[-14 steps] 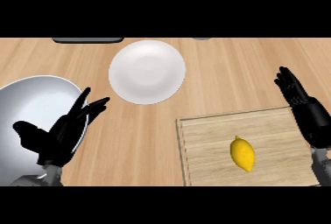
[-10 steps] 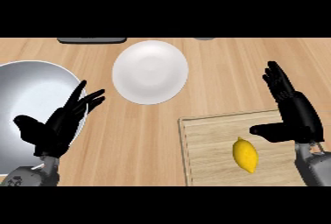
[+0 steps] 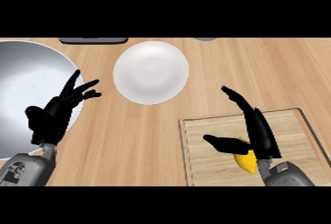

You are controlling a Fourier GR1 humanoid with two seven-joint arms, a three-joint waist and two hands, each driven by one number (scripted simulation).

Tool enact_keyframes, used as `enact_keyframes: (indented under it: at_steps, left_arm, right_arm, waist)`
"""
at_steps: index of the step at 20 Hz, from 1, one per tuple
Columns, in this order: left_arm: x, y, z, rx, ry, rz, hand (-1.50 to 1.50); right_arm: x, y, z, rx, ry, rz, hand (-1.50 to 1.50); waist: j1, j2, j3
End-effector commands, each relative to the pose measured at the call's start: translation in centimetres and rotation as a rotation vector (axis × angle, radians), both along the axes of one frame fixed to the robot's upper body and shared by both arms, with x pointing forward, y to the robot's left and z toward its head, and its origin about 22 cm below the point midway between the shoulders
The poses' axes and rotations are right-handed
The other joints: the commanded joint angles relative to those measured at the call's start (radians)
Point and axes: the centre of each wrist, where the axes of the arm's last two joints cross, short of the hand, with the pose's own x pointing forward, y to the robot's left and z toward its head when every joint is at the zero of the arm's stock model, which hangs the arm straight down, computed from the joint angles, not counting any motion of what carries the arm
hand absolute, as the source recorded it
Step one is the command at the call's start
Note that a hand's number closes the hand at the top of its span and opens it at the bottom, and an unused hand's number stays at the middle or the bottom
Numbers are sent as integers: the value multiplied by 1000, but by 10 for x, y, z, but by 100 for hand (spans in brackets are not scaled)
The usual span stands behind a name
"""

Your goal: Pick the lemon from the tray and place it in the plate

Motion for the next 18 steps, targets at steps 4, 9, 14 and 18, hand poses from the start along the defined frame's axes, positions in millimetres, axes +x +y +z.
enact_keyframes:
  at_steps: [4, 9, 14, 18]
  left_arm:
    - [3, -7, -5, 22, -2, 27, 0]
    - [12, -4, -5, 10, 24, 37, 0]
    - [14, -6, -17, 26, -13, 44, 0]
    - [19, -9, -9, 39, -7, 47, 0]
  right_arm:
    - [-45, 37, -33, -210, -61, -55, -150]
    - [-77, 22, 29, -285, -192, -115, -150]
    - [-74, 24, 70, -497, -6, -155, -150]
    - [-84, 8, 92, -659, 202, -113, -150]
  waist:
    - [6, 0, 8]
    - [-15, -5, 6]
    - [-4, -1, 4]
    - [-5, 0, 4]
